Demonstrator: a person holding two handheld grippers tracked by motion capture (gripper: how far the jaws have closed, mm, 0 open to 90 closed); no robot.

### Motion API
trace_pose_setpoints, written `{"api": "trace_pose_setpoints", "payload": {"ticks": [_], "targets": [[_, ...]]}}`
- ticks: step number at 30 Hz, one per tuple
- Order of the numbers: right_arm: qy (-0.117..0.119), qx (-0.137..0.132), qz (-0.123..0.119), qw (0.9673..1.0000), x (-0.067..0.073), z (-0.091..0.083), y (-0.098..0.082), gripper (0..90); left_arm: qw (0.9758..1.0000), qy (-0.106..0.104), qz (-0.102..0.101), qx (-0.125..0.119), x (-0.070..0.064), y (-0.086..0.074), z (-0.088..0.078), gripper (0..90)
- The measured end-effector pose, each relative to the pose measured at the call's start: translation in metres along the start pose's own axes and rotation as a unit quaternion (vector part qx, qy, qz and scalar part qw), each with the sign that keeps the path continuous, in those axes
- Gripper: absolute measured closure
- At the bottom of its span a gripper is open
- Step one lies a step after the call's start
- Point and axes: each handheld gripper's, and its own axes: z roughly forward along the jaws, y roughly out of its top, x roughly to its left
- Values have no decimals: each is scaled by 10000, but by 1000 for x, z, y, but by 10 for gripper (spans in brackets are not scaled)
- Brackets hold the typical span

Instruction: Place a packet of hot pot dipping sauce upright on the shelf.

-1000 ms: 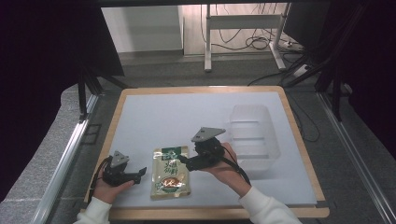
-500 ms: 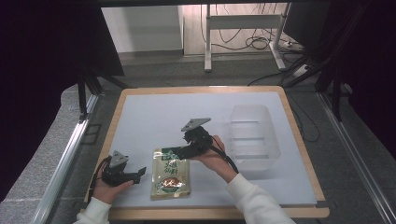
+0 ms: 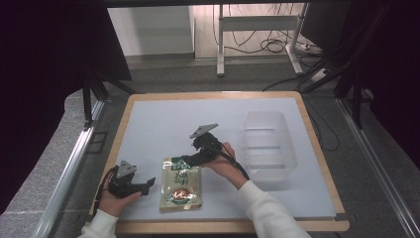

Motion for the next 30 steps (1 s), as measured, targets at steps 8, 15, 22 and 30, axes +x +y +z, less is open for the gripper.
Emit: {"api": "trace_pose_setpoints", "payload": {"ticks": [8,15,22,30], "targets": [[111,314,148,9993,-13,19,-12,221,10000,-9,10,7,0,0,0,131],[283,481,219,9982,-20,29,-20,245,10000,-7,3,-1,0,0,0,131],[372,651,193,9970,-20,38,-25,255,10000,-22,3,1,0,0,0,131],[665,652,121,9956,-15,38,-25,302,10000,-24,1,0,0,0,0,131]]}}
